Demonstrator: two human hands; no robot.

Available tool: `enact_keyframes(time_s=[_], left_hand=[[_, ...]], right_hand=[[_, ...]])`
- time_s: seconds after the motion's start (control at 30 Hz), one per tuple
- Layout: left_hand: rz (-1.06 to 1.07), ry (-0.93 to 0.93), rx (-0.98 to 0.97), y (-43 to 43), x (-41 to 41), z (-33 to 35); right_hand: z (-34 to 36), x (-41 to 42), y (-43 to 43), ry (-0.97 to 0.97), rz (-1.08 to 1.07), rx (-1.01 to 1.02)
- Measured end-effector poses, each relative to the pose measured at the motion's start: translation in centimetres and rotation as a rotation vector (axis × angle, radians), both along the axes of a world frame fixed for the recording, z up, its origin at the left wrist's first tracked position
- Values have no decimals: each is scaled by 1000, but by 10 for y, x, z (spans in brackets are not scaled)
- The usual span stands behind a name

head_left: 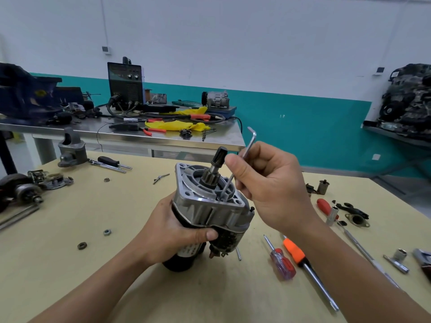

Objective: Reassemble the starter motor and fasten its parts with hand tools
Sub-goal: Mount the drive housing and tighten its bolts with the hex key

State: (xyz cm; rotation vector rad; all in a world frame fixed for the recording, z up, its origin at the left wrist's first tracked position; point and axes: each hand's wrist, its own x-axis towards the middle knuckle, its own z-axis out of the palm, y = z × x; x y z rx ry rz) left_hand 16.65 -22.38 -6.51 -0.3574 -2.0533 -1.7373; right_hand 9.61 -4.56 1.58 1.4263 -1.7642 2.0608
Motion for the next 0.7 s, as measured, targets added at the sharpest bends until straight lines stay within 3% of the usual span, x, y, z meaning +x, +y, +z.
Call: enact_keyframes(time_s=[0.13,0.33,0.6,0.7], left_hand=[[2,-3,-12,0,0,1],[-21,22,42,0,1,-1],[19,59,-21,1,3,-2],[-9,61,-18,0,2,1]], right_hand=[[6,-3,6,-56,102,36],[12,-4,10,-27,78,82],[10,6,-12,128,-24,77],[-11,14,-26,181,-200,-14]])
